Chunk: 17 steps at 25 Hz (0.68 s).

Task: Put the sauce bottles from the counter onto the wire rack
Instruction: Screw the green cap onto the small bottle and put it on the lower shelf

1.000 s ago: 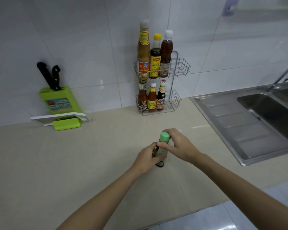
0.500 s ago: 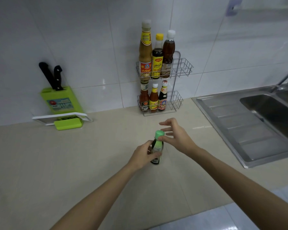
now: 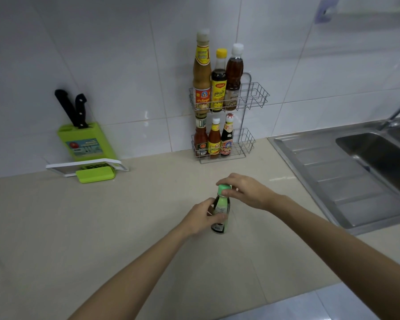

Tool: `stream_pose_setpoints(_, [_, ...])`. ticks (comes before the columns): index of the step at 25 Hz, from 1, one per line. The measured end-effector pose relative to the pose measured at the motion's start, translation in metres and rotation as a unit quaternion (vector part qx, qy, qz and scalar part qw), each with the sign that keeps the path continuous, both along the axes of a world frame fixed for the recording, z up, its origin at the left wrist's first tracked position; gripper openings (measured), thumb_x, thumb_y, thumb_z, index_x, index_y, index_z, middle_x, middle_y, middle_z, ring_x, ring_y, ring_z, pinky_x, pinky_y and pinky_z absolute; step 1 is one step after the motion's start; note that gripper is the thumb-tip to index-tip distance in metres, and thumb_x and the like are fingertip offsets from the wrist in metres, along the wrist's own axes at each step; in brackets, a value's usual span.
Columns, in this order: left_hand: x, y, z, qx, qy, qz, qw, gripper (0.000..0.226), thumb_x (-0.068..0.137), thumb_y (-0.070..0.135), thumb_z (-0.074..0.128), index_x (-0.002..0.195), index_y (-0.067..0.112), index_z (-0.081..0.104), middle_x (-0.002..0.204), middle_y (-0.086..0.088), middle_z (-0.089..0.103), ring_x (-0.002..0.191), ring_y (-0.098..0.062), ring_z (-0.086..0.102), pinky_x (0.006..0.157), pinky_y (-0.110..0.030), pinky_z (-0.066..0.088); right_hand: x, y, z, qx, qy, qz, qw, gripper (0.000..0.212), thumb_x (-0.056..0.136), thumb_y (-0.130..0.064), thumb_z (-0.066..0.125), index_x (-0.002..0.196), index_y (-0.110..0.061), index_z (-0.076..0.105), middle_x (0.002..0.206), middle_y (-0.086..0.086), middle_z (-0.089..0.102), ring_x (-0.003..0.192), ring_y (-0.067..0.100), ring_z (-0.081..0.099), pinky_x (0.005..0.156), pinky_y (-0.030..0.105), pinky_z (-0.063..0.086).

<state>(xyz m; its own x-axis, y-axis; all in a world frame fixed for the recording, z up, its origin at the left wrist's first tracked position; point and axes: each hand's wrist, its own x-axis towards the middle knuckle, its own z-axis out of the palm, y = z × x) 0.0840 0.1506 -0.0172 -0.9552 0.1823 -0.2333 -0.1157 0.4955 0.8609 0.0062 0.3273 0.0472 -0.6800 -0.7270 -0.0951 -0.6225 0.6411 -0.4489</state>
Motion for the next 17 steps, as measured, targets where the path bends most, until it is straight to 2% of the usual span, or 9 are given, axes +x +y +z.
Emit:
stream_pose_setpoints(3, [0.002,0.003,0.012,0.076,-0.041,-0.059,0.994,0.044,0.089,0.032,0.065,0.126,0.012,0.052,0.112,-0.002,0.064,0.102,-0.016,0.062,0.096,-0.035,0.050,-0.001,0.001,0.008,0.069,0.051,0.047,0.995,0.032,0.099,-0.038,0.035,0.111,-0.013,0.051,0.098,0.007,0.060,0.086,0.020,0.051,0.080,0.038,0.044])
stream_pose_setpoints(6, [0.008,0.018,0.029,0.203,-0.113,-0.091,0.968,0.044,0.095,0.024,0.057,0.134,0.009,0.044,0.114,0.002,0.060,0.108,-0.009,0.060,0.097,-0.026,0.051,-0.003,-0.002,0.020,0.050,0.093,0.051,0.993,0.035,0.092,-0.039,0.031,0.088,-0.012,0.052,0.078,0.011,0.060,0.071,0.025,0.051,0.067,0.039,0.044])
stream_pose_setpoints(8, [0.009,0.027,0.035,0.251,-0.131,-0.076,0.956,0.042,0.097,0.025,0.054,0.134,0.009,0.042,0.110,0.002,0.062,0.106,-0.013,0.061,0.097,-0.033,0.052,-0.009,-0.006,0.030,0.057,0.106,0.043,0.992,0.042,0.082,-0.045,0.027,0.076,-0.012,0.052,0.065,0.010,0.056,0.061,0.026,0.047,0.057,0.036,0.040])
stream_pose_setpoints(11, [0.007,0.030,0.034,0.219,-0.109,-0.056,0.968,0.042,0.096,0.032,0.053,0.129,0.008,0.043,0.111,0.001,0.059,0.108,-0.013,0.059,0.101,-0.039,0.049,-0.014,-0.008,0.034,0.112,0.130,0.007,0.985,0.037,0.086,-0.041,0.033,0.071,-0.010,0.047,0.059,0.006,0.046,0.063,0.029,0.045,0.056,0.033,0.031])
stream_pose_setpoints(13, [0.004,0.029,0.028,0.178,-0.078,-0.039,0.980,0.041,0.094,0.038,0.055,0.123,0.011,0.045,0.112,-0.001,0.059,0.109,-0.014,0.058,0.103,-0.039,0.048,-0.016,-0.012,0.030,0.161,0.163,-0.010,0.973,0.028,0.092,-0.031,0.036,0.077,-0.011,0.048,0.069,0.009,0.049,0.069,0.033,0.049,0.059,0.034,0.034])
stream_pose_setpoints(17, [0.006,0.030,0.012,0.086,-0.039,-0.013,0.995,0.062,0.077,0.063,0.056,0.117,0.016,0.050,0.114,-0.006,0.065,0.108,-0.023,0.062,0.098,-0.045,0.049,-0.009,-0.016,0.020,0.257,0.189,-0.032,0.947,0.022,0.096,-0.019,0.037,0.099,-0.009,0.057,0.096,0.016,0.065,0.085,0.037,0.059,0.063,0.038,0.044])
